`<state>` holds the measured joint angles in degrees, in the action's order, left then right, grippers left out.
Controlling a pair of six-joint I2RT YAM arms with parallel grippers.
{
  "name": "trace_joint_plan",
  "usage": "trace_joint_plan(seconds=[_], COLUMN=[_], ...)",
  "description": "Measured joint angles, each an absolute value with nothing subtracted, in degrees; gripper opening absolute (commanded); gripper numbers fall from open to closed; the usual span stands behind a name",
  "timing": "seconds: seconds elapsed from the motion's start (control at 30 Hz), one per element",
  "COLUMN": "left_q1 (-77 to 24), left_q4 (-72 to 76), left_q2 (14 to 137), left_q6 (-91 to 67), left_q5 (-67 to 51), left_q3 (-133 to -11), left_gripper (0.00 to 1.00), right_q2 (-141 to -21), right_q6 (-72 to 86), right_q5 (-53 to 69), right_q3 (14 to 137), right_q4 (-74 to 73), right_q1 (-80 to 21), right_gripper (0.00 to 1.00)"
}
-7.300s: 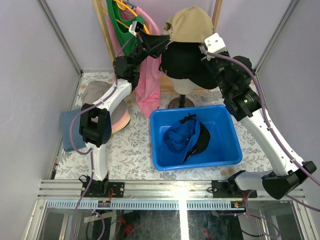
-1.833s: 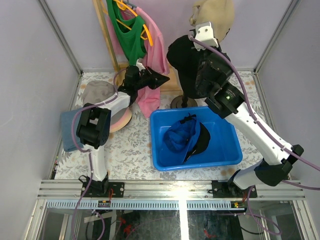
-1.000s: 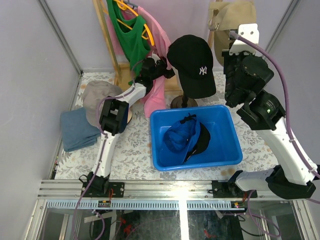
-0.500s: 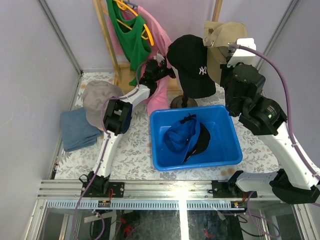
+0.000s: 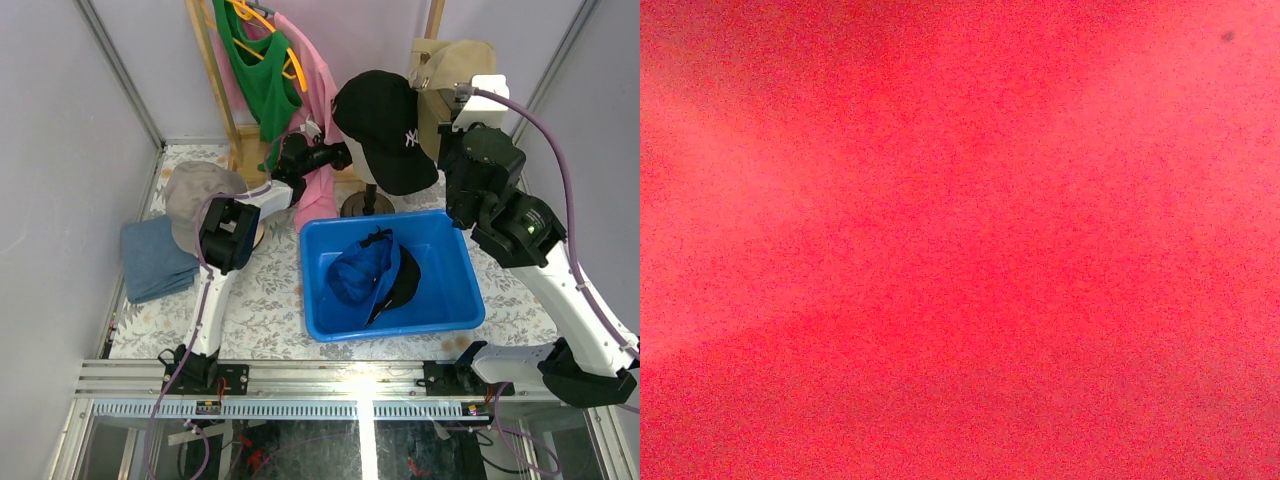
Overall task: Stack the hats
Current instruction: Adjust the hat stand at the center of the board.
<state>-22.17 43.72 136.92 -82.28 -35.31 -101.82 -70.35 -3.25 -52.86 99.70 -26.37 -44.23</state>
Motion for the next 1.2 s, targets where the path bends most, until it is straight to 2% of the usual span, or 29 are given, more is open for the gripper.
trace_joint_plan(seconds=[0.73, 0.9, 1.07, 1.2], left_q1=[-22.5, -22.1, -20.3, -18.9], left_q4=[47.6, 45.4, 41.9, 39.8], left_q2=[127.0, 124.3, 120.7, 117.8], left_q6=[-81.3, -79.6, -79.8, -80.5], left_q5=[-38.6, -38.3, -37.2, -35.8], left_q3=[-90.0, -87.5, -84.9, -83.9], left_gripper=[0.00, 0.05, 0.16, 0.19], right_q2=[-72.8, -72.8, -73.1, -73.5], right_q6=[-4.6, -6.0, -7.6, -9.1], right_q5=[-50.4, -50.4, -50.4, -50.6], right_q3=[98.1, 98.1, 98.1, 98.2], right_q4=[-22.8, -22.2, -21.3, -20.3], right_q1=[-40.1, -40.0, -40.0, -40.0], right_gripper=[0.00, 0.00, 0.00, 0.00])
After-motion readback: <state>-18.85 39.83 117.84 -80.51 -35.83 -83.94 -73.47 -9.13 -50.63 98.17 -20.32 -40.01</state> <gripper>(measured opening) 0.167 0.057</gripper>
